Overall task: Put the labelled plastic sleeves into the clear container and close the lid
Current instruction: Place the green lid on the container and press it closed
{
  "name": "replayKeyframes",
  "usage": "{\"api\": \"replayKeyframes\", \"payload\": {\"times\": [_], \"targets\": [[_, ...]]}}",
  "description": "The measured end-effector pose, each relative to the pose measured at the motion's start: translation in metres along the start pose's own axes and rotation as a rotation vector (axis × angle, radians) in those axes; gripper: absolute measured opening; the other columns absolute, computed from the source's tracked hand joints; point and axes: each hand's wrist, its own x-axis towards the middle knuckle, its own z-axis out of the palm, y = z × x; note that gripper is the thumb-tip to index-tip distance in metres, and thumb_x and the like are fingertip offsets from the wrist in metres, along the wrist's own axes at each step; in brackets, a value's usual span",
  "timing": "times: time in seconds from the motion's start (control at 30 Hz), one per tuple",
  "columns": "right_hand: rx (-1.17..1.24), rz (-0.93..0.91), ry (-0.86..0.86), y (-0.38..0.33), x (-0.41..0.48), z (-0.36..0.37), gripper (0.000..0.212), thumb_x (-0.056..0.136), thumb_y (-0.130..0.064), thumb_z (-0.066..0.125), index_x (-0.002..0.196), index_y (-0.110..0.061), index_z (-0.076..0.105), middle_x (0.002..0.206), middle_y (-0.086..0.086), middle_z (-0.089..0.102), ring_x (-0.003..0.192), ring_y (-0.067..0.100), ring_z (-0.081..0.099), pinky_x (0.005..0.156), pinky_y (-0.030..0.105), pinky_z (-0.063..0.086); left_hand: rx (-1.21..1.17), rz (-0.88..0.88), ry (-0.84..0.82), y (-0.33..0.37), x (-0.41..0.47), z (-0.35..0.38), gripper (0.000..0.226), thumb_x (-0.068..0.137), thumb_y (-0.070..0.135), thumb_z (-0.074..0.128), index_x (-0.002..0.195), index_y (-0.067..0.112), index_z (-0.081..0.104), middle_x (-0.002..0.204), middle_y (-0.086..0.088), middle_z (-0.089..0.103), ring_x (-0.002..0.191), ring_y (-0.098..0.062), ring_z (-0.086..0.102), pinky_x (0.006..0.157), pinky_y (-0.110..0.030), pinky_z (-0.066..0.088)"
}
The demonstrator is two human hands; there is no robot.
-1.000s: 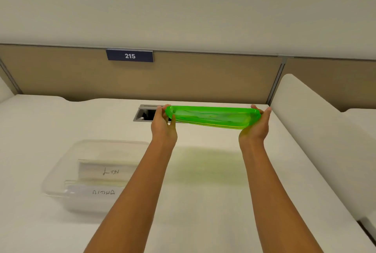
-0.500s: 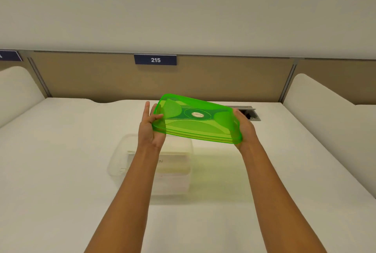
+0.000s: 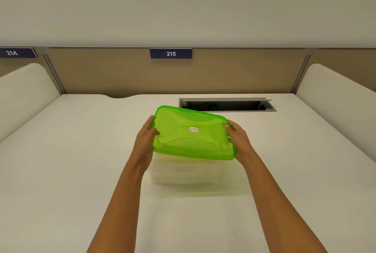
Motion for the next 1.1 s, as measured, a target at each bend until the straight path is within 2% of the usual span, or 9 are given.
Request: {"api": "replayKeyframes", "payload": {"times": [0.07,0.27,0.43,0.67,0.97,1.1], "targets": [[-0.052,0.002,0.02,0.008,-0.003,0.005,0.037,0.099,-0.011,0.044,0.136,-0.007,0.048,0.137,0.014,0.054,0.118,0.029,0.055,0.105,0.044,0.044,0.13,0.029,0.021,-0.007,-0.001,-0.007,0.06,0.089,-0.005,0.039,0.145,0.015,0.037,0.145,-0.001,0.045,0.122,-0.018,0.049,0.095,-0.028,0.042],[-0.197,0.032,0.052,0.024,-0.007,0.012,0.04,0.097,-0.014,0.049,0.137,-0.007,0.049,0.14,0.013,0.052,0.127,0.031,0.052,0.108,0.048,0.041,0.318,0.037,0.028,-0.021,-0.005,-0.021,0.053,0.095,0.005,0.037,0.146,0.02,0.034,0.151,0.0,0.037,0.137,-0.02,0.037,0.114,-0.039,0.032],[-0.275,0.029,0.059,0.025,-0.007,0.02,0.042,0.098,-0.017,0.048,0.139,-0.01,0.048,0.142,0.013,0.05,0.13,0.032,0.047,0.109,0.049,0.039,0.391,0.041,0.032,-0.026,-0.002,-0.03,0.051,0.097,0.006,0.035,0.146,0.019,0.035,0.152,-0.001,0.034,0.138,-0.019,0.034,0.113,-0.036,0.03],[-0.394,0.026,0.08,0.018,-0.004,0.025,0.039,0.097,-0.021,0.049,0.135,-0.012,0.052,0.139,0.011,0.052,0.13,0.034,0.045,0.11,0.05,0.036,0.368,-0.033,0.051,-0.033,0.006,-0.037,0.049,0.097,0.009,0.037,0.146,0.015,0.035,0.153,-0.003,0.034,0.14,-0.02,0.033,0.113,-0.035,0.028],[-0.419,0.055,0.095,0.01,0.004,0.026,0.038,0.096,-0.01,0.042,0.131,-0.006,0.055,0.136,0.014,0.055,0.124,0.03,0.052,0.106,0.044,0.043,0.361,-0.076,0.133,-0.015,0.036,-0.029,0.037,0.095,0.021,0.049,0.128,0.007,0.058,0.136,-0.011,0.056,0.127,-0.027,0.05,0.11,-0.042,0.038],[-0.419,0.064,0.121,0.008,0.008,0.029,0.036,0.096,-0.014,0.041,0.126,-0.008,0.06,0.13,0.012,0.059,0.118,0.03,0.055,0.099,0.038,0.046,0.38,-0.073,0.181,-0.013,0.044,-0.025,0.034,0.091,0.02,0.057,0.121,0.006,0.064,0.129,-0.013,0.062,0.122,-0.029,0.054,0.108,-0.041,0.04]]}}
